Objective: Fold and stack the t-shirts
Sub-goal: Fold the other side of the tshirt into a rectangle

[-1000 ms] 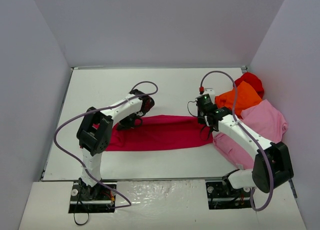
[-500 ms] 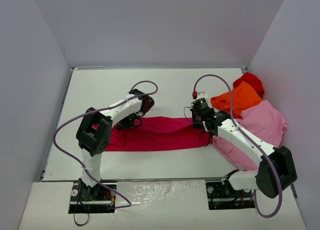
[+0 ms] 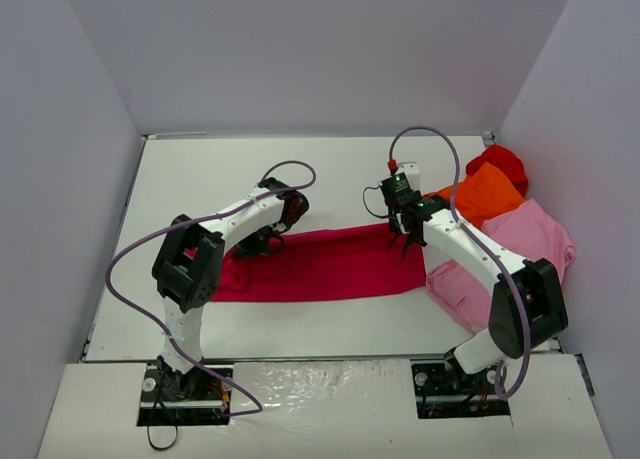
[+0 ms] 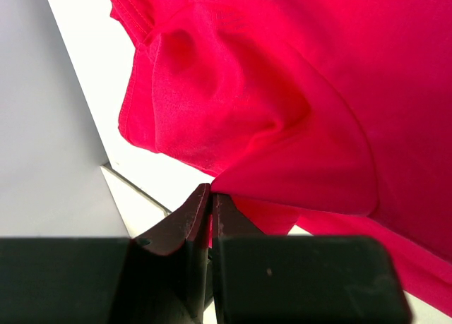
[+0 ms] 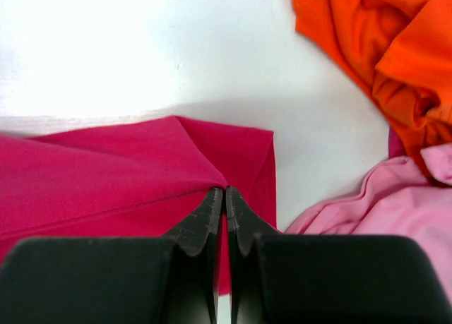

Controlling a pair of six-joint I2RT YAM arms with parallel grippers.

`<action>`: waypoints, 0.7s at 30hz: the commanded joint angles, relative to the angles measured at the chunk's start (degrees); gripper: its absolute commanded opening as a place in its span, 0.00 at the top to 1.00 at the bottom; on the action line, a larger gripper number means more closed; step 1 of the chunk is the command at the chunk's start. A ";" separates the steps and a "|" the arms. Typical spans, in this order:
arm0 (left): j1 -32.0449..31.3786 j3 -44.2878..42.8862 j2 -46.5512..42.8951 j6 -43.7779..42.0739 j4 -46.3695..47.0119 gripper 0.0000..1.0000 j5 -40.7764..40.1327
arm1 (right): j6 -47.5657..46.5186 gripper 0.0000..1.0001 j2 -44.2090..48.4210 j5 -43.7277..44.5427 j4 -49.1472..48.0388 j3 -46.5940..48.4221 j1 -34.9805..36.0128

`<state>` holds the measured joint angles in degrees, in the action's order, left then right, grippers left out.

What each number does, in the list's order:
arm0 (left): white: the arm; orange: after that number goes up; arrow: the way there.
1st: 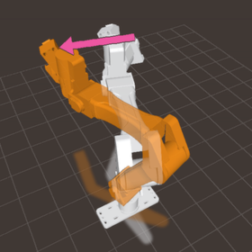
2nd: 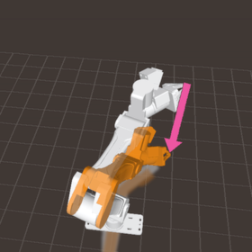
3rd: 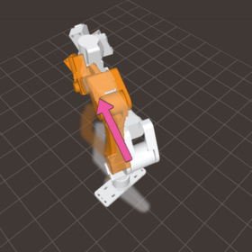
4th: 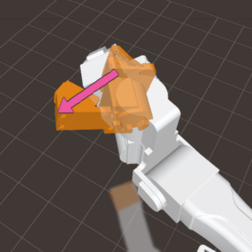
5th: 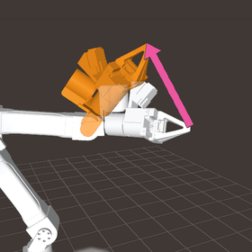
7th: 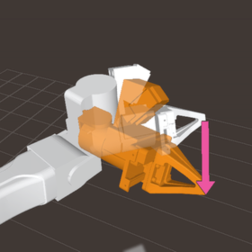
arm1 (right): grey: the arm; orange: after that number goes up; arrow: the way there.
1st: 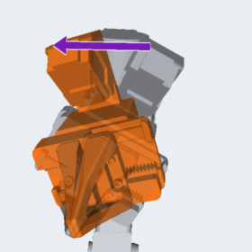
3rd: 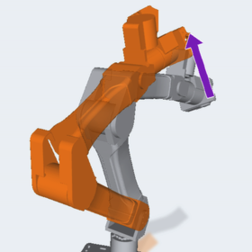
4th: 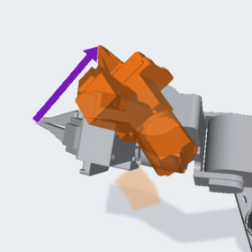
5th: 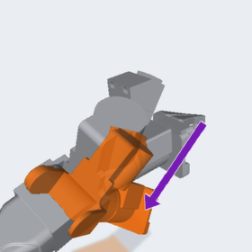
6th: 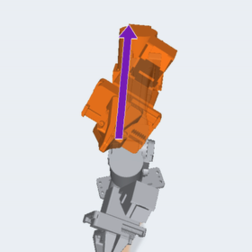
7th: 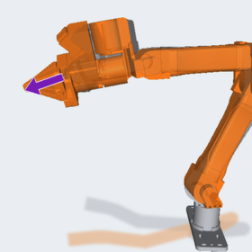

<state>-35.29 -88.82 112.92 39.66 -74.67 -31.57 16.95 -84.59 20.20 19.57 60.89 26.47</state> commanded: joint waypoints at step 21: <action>-0.10 -2.71 -4.20 -1.58 -10.82 1.00 -1.79 | -0.67 1.00 4.58 -8.45 0.46 -7.14 -0.01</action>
<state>-35.29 -88.82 112.92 39.08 -74.70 -31.59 14.27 -82.78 13.08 18.19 53.91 26.28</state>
